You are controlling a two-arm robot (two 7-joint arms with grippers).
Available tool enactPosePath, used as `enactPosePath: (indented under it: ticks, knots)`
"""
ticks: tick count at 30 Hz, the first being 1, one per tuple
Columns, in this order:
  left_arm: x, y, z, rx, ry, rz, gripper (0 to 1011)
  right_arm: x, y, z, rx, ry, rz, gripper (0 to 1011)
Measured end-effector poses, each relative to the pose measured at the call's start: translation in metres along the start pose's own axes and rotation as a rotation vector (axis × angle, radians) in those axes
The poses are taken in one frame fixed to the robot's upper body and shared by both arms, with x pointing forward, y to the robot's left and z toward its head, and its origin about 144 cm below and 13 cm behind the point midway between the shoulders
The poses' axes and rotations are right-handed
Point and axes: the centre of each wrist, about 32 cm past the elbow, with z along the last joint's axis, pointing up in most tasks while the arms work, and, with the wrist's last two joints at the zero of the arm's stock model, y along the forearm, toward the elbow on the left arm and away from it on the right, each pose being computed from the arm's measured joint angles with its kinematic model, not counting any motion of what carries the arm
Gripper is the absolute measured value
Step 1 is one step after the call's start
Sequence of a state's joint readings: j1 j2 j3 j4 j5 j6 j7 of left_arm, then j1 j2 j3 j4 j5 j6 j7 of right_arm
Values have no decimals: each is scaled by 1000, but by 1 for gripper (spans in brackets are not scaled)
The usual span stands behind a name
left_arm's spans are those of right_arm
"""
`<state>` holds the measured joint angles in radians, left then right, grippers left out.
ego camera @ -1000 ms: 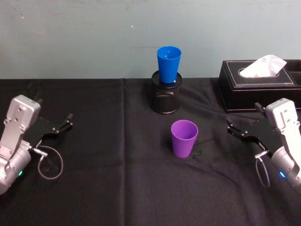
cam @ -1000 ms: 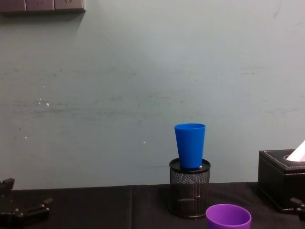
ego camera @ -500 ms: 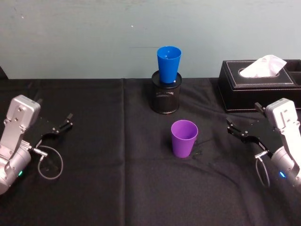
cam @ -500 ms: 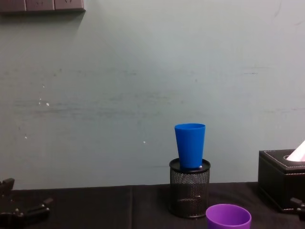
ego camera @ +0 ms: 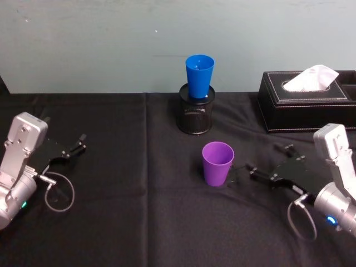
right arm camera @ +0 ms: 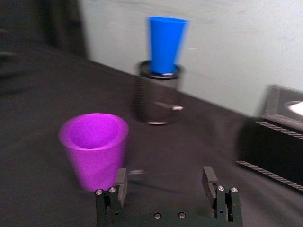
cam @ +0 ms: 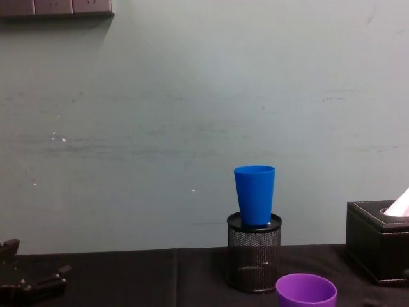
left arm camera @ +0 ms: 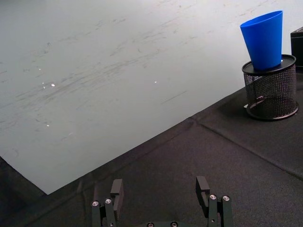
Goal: Pick up one cup with a gripper and tap it against the other cup.
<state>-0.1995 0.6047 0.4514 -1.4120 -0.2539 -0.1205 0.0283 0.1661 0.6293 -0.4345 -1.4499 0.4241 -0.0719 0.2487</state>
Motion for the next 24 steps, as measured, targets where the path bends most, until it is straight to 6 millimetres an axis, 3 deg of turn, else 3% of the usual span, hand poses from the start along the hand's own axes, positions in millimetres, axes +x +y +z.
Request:
enactPosePath:
  ticks: [8, 24]
  knots:
    - [0, 0, 0, 0, 0, 0, 1000, -15, 5, -6, 33, 120, 195, 1003]
    - [0, 0, 0, 0, 0, 0, 1000, -34, 44, -30, 145, 200, 215, 1003]
